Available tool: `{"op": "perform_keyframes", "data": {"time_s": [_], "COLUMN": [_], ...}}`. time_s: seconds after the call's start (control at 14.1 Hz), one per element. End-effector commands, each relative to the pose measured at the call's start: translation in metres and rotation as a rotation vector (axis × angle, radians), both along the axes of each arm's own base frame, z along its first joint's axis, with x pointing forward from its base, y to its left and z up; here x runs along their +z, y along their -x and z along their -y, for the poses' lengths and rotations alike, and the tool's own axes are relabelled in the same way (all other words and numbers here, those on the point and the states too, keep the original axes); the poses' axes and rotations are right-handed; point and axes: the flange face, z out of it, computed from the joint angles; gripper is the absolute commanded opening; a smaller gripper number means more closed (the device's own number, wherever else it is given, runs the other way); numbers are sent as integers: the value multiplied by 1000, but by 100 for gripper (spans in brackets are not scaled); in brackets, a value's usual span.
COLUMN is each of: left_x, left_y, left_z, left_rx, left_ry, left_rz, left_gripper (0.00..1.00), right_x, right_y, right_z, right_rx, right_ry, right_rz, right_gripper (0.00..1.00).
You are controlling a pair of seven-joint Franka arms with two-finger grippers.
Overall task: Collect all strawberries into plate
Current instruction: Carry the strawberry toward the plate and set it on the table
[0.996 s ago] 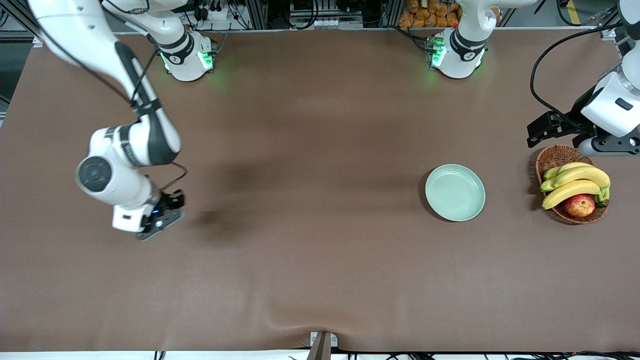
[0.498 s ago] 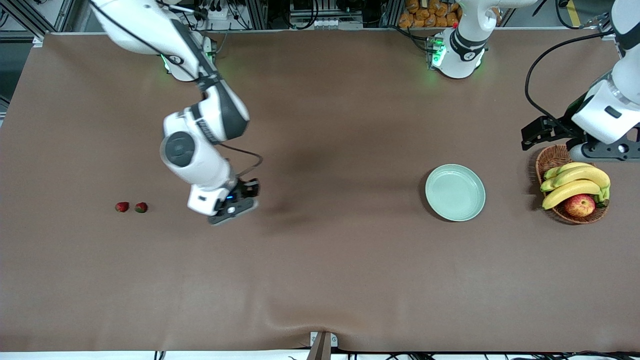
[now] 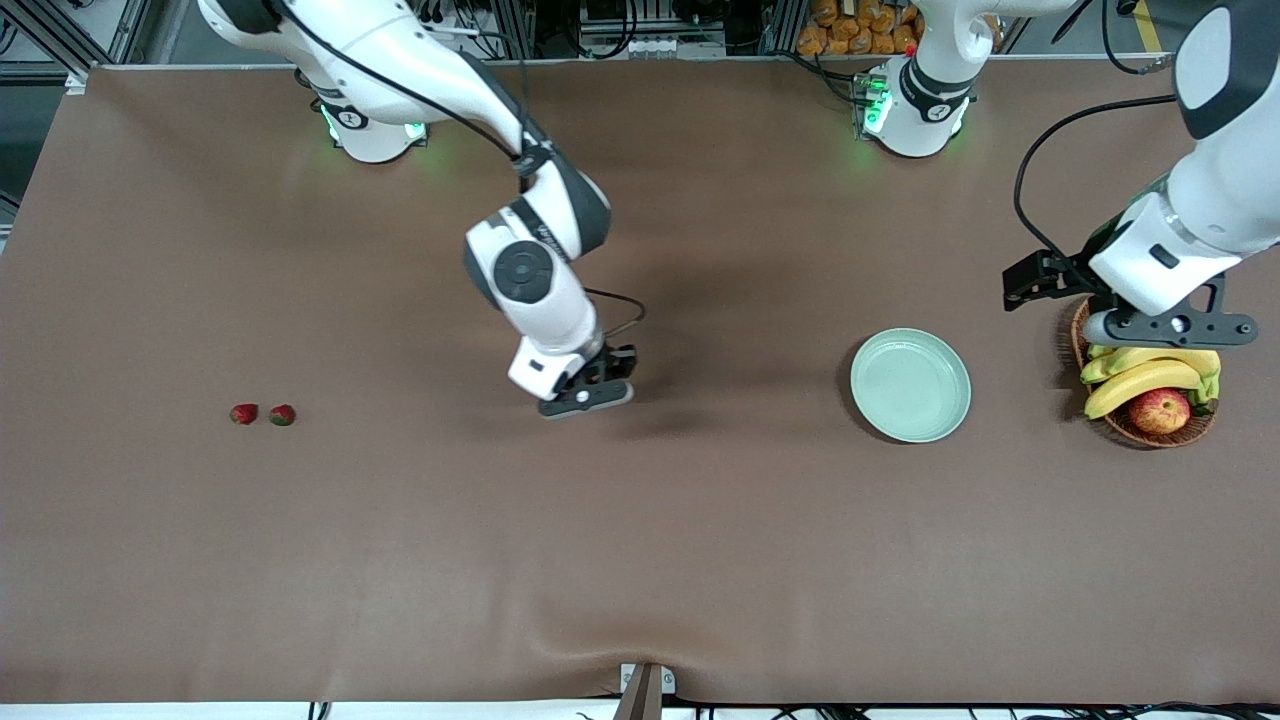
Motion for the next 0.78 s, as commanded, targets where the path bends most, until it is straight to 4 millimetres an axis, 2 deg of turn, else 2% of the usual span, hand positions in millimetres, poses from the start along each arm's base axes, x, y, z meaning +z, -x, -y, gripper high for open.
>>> {"op": "perform_keyframes", "data": {"time_s": [0.0, 0.28, 0.5, 0.57, 0.64, 0.71], "left_x": [-7, -35, -56, -62, -66, -71], "left_y": [-6, -16, -24, -28, -29, -27], "left_z": [15, 33, 41, 44, 55, 70], "left_rx": [-1, -24, -23, -22, -30, -52], "left_ry": [13, 11, 41, 55, 70, 71], "left_rz": [-2, -30, -51, -45, -45, -46], "left_gripper": [100, 100, 100, 100, 100, 100], "right_x": [-14, -49, -56, -60, -60, -58], "right_y": [-5, 12, 14, 16, 16, 16], "right_z": [-28, -50, -52, -54, -54, -54], "right_rx": [-59, -76, -78, -73, -70, -66], "right_ry": [-12, -30, -29, -26, -26, -24], "right_rz": [1, 19, 20, 20, 24, 29], "right_gripper": [0, 0, 0, 7, 33, 94]}}
